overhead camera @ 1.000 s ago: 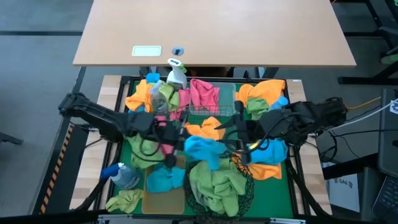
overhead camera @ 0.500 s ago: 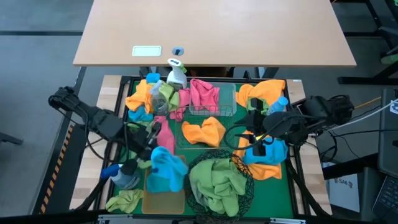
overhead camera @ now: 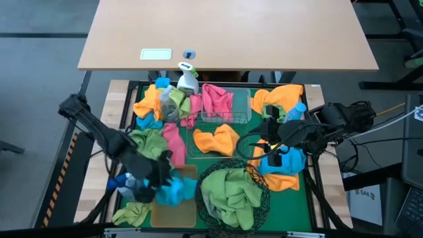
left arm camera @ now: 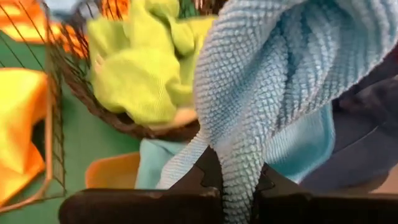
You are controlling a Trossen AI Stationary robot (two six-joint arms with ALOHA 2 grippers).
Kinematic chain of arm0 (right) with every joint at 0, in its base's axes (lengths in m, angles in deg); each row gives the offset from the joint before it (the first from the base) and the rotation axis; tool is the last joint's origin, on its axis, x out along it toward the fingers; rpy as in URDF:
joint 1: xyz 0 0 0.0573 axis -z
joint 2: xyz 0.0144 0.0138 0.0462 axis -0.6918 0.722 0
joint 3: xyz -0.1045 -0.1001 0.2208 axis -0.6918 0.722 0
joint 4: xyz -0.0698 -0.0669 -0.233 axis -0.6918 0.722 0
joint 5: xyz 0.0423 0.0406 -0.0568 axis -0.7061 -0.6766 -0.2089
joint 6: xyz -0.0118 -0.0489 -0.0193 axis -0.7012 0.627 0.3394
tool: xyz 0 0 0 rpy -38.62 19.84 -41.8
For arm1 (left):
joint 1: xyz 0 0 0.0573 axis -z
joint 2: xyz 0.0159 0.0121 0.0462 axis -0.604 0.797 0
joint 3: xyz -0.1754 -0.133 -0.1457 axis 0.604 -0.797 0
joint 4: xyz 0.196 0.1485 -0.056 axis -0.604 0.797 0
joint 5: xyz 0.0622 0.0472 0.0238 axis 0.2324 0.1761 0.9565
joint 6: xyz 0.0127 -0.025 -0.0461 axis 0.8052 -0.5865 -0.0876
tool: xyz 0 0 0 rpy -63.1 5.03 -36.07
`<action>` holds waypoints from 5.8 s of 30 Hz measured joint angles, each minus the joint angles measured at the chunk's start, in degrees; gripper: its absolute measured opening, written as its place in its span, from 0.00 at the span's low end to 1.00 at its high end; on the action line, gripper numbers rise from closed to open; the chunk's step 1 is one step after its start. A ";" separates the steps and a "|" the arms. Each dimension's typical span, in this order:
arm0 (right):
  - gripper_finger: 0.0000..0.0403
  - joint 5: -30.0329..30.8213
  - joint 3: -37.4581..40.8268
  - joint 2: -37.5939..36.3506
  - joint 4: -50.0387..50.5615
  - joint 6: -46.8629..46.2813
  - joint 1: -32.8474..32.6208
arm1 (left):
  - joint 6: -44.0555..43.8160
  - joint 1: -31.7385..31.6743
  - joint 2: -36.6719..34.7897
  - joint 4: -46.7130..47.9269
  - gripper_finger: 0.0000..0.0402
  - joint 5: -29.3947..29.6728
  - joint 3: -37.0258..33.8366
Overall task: Sort microfiber towel by color & place in baskets
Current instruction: Put the blue microfiber towel into the orange bin
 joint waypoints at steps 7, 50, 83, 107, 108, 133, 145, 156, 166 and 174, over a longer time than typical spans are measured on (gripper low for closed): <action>0.46 0.00 0.00 0.00 0.01 0.00 0.00 | -0.08 1.08 9.30 -4.24 0.02 -6.42 0.00; 0.46 -7.26 0.00 0.00 0.13 -2.56 -0.04 | -10.17 3.28 15.40 13.33 0.04 6.17 -0.04; 0.46 -3.67 0.02 0.02 5.99 -5.59 -7.53 | -22.93 2.75 8.97 10.84 0.32 -12.20 -0.04; 0.46 1.11 0.02 5.70 9.52 -8.94 -16.92 | -17.50 1.92 23.24 9.29 0.32 2.79 0.00; 0.46 1.13 0.04 6.36 10.79 -9.73 -17.30 | -17.50 1.92 23.39 9.35 0.32 2.13 0.00; 0.46 -1.22 43.49 -11.57 3.84 -40.42 -17.25 | -17.43 1.50 13.93 9.03 0.32 2.17 0.00; 0.46 -6.10 65.84 -14.75 -14.32 -44.18 -17.25 | -14.17 -1.04 13.87 8.74 0.32 2.96 0.00; 0.46 -11.75 71.08 -14.75 -19.19 -47.76 -17.22 | -12.95 -2.27 13.87 8.09 0.32 2.98 0.00; 0.27 -11.93 71.45 -14.75 -19.15 -47.60 -17.22 | -12.91 -2.25 13.87 7.63 0.32 3.16 0.00; 0.06 -11.96 71.45 -14.75 -19.57 -47.55 -17.22 | -12.93 -2.25 13.87 7.35 0.32 3.84 0.00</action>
